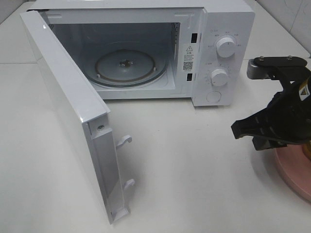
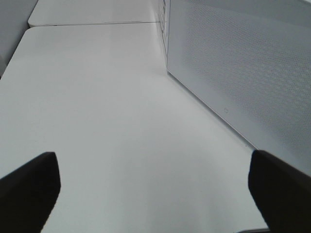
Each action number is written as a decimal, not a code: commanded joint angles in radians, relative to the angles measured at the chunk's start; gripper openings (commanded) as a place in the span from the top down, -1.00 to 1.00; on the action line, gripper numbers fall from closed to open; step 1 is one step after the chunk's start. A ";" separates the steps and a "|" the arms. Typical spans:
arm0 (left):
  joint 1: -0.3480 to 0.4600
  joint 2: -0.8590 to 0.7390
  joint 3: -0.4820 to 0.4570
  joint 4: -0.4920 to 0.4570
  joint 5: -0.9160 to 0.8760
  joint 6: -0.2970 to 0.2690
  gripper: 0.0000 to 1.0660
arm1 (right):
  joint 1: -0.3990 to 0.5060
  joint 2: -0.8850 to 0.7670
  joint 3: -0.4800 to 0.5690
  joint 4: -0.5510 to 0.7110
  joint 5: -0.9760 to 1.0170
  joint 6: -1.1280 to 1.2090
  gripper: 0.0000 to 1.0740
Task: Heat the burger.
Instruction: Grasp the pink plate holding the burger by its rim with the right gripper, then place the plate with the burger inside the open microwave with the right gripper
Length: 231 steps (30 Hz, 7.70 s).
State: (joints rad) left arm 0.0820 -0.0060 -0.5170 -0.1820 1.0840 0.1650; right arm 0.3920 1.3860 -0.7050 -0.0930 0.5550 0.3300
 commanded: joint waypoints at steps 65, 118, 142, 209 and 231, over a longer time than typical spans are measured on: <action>0.001 -0.013 0.000 -0.006 -0.014 -0.001 -0.84 | -0.122 0.418 -0.001 -0.213 -0.094 -0.061 -0.54; 0.001 -0.013 0.000 -0.006 -0.014 -0.001 -0.84 | -0.060 0.254 -0.003 -0.508 0.145 0.237 1.00; 0.001 -0.013 0.000 -0.006 -0.014 -0.001 -0.84 | 0.110 0.131 -0.002 -0.573 0.311 0.290 1.00; 0.001 -0.013 0.000 -0.006 -0.014 -0.001 -0.84 | 0.870 0.033 -0.001 -0.497 0.632 0.433 0.98; 0.001 -0.013 0.000 -0.006 -0.014 -0.001 -0.84 | 0.870 0.033 -0.002 -0.634 0.477 0.142 0.98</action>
State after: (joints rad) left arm 0.0820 -0.0060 -0.5170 -0.1820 1.0840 0.1650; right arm 1.2610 1.4250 -0.7080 -0.6550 1.0190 0.4940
